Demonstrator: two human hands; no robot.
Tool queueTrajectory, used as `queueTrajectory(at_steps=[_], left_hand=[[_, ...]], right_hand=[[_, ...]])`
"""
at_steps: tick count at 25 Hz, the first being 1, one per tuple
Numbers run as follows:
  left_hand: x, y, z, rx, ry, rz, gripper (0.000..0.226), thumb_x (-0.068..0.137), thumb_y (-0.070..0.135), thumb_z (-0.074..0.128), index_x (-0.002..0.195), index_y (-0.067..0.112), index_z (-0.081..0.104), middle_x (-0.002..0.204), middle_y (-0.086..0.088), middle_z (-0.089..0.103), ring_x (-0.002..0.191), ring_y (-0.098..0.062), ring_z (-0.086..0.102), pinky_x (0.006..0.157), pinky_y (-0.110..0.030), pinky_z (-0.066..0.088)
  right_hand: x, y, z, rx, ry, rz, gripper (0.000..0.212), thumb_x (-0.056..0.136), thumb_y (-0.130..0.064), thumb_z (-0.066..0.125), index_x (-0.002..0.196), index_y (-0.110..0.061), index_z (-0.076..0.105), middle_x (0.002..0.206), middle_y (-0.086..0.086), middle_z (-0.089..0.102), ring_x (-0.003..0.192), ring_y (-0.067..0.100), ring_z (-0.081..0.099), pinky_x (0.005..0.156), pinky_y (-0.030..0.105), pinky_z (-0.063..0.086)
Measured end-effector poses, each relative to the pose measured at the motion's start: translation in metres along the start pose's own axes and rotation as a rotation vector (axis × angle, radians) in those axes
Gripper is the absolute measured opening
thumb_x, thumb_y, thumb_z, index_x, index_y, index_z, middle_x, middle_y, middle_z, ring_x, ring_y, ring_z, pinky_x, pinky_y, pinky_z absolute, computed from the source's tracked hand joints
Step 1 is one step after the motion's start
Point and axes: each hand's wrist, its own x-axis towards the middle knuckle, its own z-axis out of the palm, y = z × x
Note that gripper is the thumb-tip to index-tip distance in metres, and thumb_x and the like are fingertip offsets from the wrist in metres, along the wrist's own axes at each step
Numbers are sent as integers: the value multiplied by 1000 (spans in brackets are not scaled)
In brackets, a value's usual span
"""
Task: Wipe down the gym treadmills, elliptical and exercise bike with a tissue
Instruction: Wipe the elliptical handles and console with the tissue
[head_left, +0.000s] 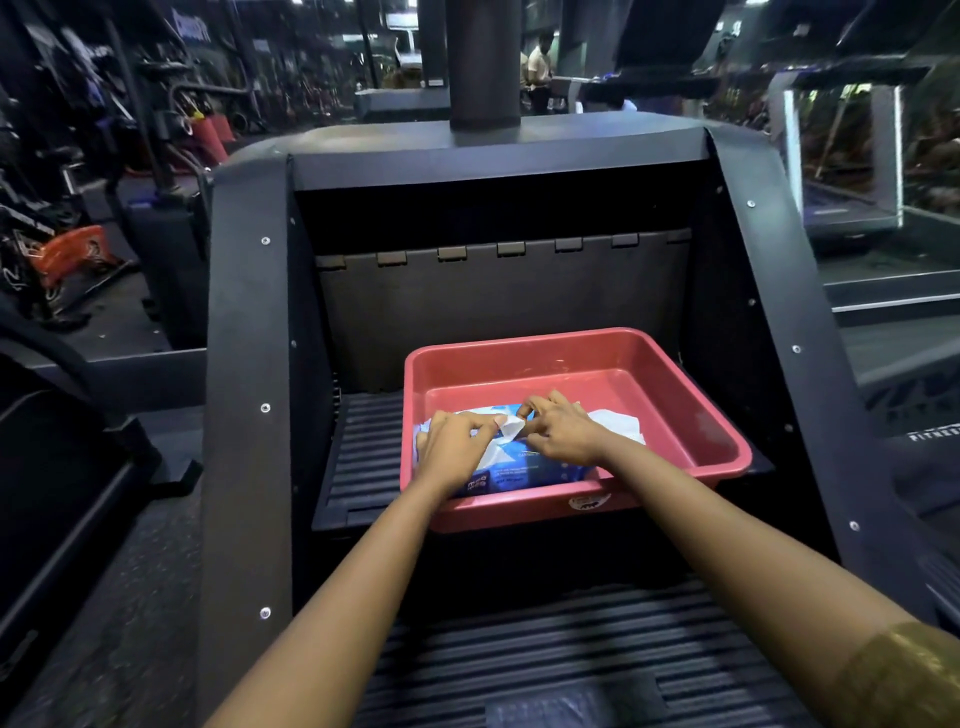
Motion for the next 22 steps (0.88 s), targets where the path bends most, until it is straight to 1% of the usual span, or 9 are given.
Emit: queueTrajectory(at_steps=[2, 4, 7, 8, 11, 13, 16, 19, 22], left_hand=[[3, -5, 1, -113, 33, -18, 26, 96, 33, 53, 102, 20, 75, 115, 2, 69, 113, -27, 55, 100, -42, 38], [4, -7, -4, -242, 90, -26, 21, 90, 28, 62, 91, 13, 77, 103, -7, 73, 102, -30, 62, 92, -43, 46], [3, -5, -11, -206, 172, -59, 17, 82, 27, 69, 82, 12, 78, 86, -11, 74, 82, -24, 66, 70, -27, 45], [2, -4, -12, -155, 196, -72, 15, 82, 23, 69, 82, 11, 78, 83, -11, 74, 81, -21, 65, 67, -27, 41], [3, -2, -13, -108, 231, -118, 12, 80, 14, 68, 77, 7, 77, 68, -11, 66, 77, -18, 63, 66, -26, 39], [4, -2, -13, -127, 235, -134, 10, 79, 12, 69, 78, 7, 77, 72, -12, 69, 79, -17, 64, 67, -26, 40], [4, -4, -12, -167, 256, -121, 9, 77, 9, 72, 84, 10, 77, 80, -9, 74, 83, -18, 67, 65, -20, 37], [5, -5, -10, -196, 276, -107, 14, 74, 11, 75, 86, 18, 74, 79, -4, 73, 87, -19, 68, 76, -23, 41], [6, -6, -8, 4, 341, -76, 10, 79, 22, 70, 87, 27, 73, 86, 6, 73, 99, -15, 61, 89, -29, 26]], right_hand=[[5, 0, 5, 139, 61, -7, 26, 93, -14, 47, 105, -16, 71, 114, -4, 53, 105, 18, 38, 92, 32, 33], [10, -1, 9, 345, 165, 39, 21, 86, -8, 55, 89, -12, 74, 89, 0, 63, 86, 10, 48, 78, 25, 38], [11, -4, 10, 561, 304, 203, 12, 75, -10, 67, 76, -21, 72, 70, -8, 64, 61, -10, 52, 62, 19, 40], [12, -4, 10, 560, 344, 215, 14, 71, -11, 71, 77, -24, 69, 74, -11, 63, 65, -8, 54, 64, 19, 42], [17, -4, 8, 451, 360, 201, 31, 65, -17, 77, 95, -23, 69, 98, -5, 63, 93, 10, 56, 84, 28, 46], [17, -5, 6, 391, 370, 221, 24, 67, -24, 77, 90, -24, 74, 99, -4, 69, 97, 14, 60, 84, 28, 45], [13, -12, 5, 243, 401, 247, 7, 74, -30, 71, 79, -26, 74, 102, -7, 61, 104, 13, 48, 84, 28, 31], [12, -13, 4, 255, 285, 183, 13, 83, -23, 62, 88, -27, 74, 113, -9, 50, 108, 14, 36, 84, 28, 23], [10, -2, -4, 305, 76, 122, 23, 89, -20, 55, 105, -25, 71, 120, -12, 42, 107, 9, 27, 94, 33, 22]])
